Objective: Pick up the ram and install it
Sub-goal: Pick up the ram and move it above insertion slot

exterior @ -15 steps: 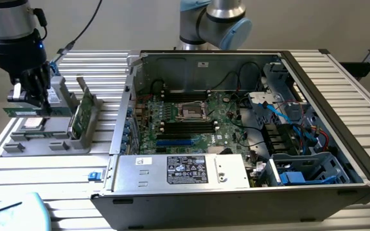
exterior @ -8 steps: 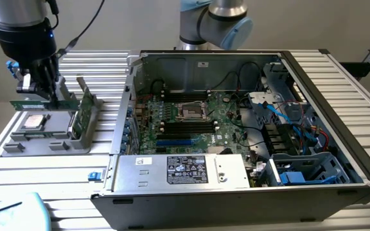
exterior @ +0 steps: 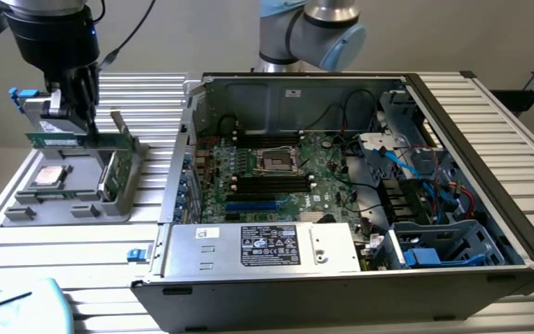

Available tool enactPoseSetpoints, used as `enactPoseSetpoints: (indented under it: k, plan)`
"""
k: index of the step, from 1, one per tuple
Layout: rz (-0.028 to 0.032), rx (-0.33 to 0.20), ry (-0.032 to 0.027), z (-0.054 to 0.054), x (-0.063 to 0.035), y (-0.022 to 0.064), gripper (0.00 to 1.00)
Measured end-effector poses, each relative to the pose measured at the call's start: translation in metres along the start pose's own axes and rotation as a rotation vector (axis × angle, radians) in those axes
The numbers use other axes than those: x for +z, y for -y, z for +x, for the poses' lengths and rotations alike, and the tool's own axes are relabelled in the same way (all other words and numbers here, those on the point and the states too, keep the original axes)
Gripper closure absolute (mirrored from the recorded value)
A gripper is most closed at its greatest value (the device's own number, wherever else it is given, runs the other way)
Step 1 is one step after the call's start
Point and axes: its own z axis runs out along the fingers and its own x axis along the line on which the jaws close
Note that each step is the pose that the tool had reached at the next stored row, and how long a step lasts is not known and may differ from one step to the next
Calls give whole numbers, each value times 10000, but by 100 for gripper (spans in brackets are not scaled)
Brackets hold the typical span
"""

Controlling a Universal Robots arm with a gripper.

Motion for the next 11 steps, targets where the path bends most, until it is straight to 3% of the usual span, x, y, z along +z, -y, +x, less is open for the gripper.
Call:
enactPoseSetpoints:
  k: [11]
  plan:
    - [-128,-7,15,40,-351,356,86]
